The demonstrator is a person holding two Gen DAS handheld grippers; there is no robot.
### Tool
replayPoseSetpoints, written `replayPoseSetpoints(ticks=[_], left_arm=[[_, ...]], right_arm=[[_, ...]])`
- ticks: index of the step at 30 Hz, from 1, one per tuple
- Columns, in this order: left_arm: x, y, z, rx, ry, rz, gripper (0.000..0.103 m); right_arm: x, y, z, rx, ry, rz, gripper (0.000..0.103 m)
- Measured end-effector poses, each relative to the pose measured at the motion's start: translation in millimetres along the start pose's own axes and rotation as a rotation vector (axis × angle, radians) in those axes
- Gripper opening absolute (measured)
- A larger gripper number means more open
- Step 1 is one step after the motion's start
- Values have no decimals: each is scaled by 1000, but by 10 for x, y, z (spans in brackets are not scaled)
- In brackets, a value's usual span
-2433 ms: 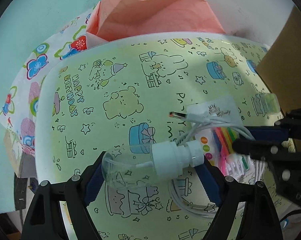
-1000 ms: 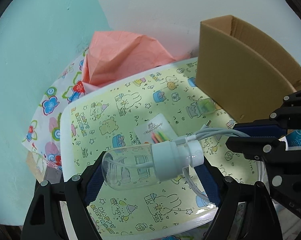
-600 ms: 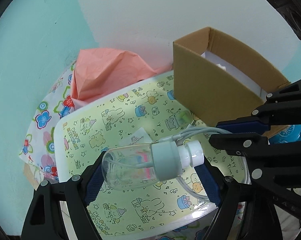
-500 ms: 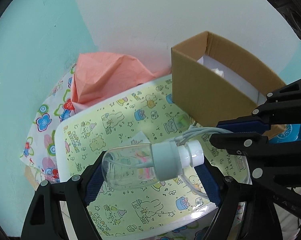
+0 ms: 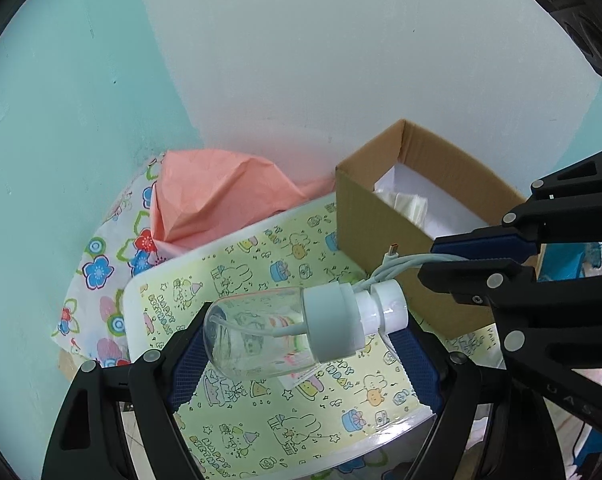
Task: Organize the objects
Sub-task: 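Lift the spray bottle and cable and carry both over the cardboard box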
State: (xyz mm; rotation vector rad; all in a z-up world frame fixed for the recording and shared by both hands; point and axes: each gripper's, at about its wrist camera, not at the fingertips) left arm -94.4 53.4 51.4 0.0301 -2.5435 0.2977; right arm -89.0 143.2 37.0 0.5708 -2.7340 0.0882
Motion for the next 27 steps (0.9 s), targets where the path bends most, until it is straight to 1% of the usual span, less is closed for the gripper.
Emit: replayPoseSetpoints(ticks=[6,12,21,24,27], left_arm=[[157,101,-137,4,35,13,86],[340,326,-213,-28,61,27,86],[546,694,-118,-70,73,55,86],[614,804,-54,-119,55,55,86],[660,909,11,-113,51,63,86]], right_arm=[[33,128,-198,-10,27,14,13],[5,325,-412,-33,55,28,13],[-141,679,-545,-79,64,68,13],[-198,802,-555,-71,77,84,13],[-251,924,-540,-81,74,94,13]])
Point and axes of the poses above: each gripper's, at about its wrist camera, not at the fingertips, and z roughly the way its jaws point, y to its right, x to its top, and after that the axes turned 8 degrees about -z, right-handed
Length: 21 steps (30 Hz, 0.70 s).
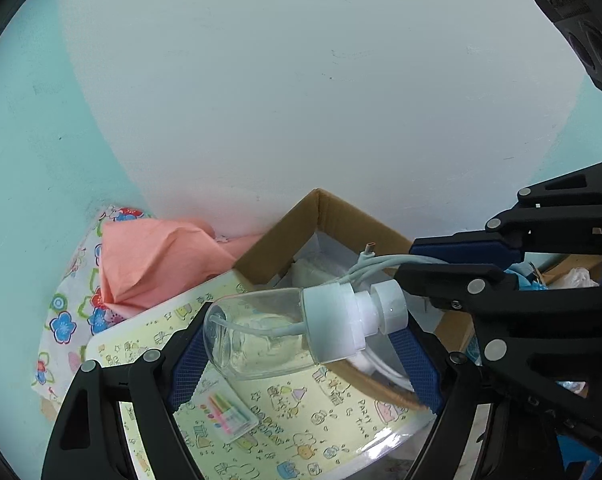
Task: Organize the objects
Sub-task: 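Lift the spray bottle and cable and carry both over the cardboard box, then open both grippers to drop the bottle and cable into the box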
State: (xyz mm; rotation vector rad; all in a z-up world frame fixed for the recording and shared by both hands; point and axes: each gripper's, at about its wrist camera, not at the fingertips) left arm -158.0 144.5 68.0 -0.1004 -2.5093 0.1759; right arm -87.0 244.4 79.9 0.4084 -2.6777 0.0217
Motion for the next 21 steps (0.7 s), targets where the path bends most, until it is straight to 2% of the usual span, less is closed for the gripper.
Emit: replayPoseSetpoints(ticks=[6,10,15,18,21], left_arm=[[67,171,200,3,-17,17,86],[75,229,351,-21,-52,8,86],[35,249,505,-6,-94,21,89],[20,260,564,36,-110,40,93],[-41,294,581,96,-104,84,97]], right_arm=[[-88,234,110,12,-6,26,13],[-152,322,198,25,-9,36,13],[-239,390,361,33,-30,49,13],[-275,406,424,23,-54,60,21],[-305,432,469,-39,-89,72,50]])
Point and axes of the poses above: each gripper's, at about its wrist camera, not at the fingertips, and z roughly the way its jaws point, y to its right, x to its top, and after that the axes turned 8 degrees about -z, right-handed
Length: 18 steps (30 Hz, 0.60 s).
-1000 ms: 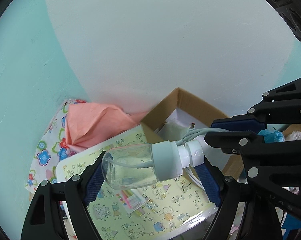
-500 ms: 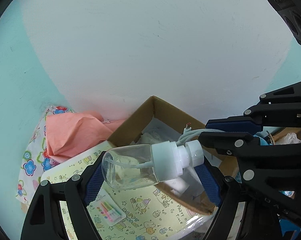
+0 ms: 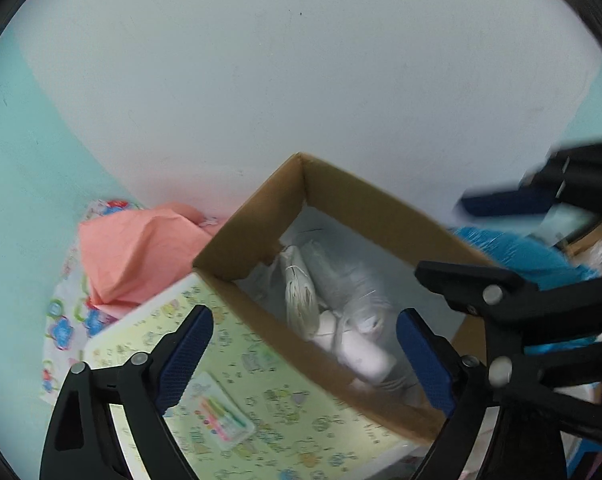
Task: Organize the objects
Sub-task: 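Open both grippers to drop the bottle and cable into the box, then withdraw both grippers from the box back over the tray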
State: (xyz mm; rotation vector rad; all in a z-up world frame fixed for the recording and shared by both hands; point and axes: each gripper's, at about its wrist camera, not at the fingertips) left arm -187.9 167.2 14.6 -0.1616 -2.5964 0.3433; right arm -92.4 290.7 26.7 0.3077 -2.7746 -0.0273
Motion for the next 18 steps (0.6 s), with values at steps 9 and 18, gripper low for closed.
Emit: replayPoseSetpoints(ticks=[9,18], left_arm=[[-127,-7,-31,-16,-19,9,103],[-285,-62,-85,-2,-23,8,103]], right_arm=[[-133,134,65,39,-11,105,95],[-206,-2,67,50,-13,122,99]])
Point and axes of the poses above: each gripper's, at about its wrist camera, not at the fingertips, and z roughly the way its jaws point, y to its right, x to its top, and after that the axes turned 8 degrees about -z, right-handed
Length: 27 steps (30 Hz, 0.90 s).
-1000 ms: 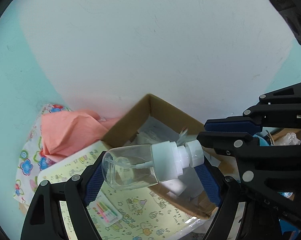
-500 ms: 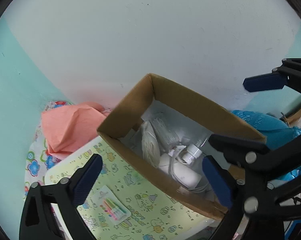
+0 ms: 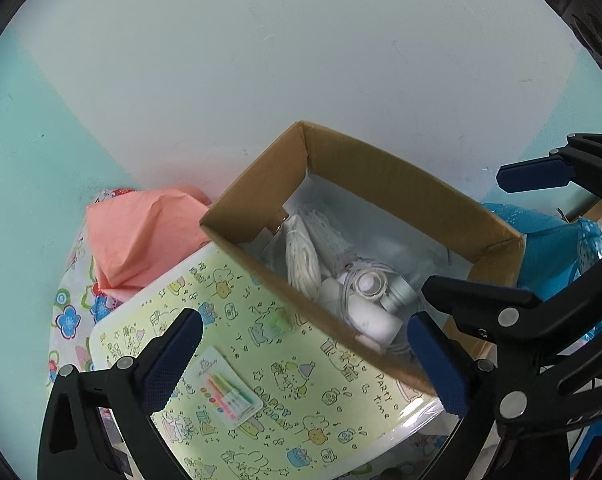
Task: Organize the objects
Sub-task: 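Withdraw both grippers from the box back over the tray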
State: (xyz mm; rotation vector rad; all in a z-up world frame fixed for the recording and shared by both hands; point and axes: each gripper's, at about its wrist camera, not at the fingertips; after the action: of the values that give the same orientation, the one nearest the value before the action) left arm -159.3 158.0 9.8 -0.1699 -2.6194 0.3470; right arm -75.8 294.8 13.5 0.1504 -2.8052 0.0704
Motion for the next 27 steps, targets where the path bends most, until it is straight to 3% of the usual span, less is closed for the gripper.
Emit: replayPoseSetpoints(ticks=[27], left_arm=[[-652,-892,-187,60,-4,-91,103]], right_arm=[[154,-1081,-12,-10,15,-105,102]])
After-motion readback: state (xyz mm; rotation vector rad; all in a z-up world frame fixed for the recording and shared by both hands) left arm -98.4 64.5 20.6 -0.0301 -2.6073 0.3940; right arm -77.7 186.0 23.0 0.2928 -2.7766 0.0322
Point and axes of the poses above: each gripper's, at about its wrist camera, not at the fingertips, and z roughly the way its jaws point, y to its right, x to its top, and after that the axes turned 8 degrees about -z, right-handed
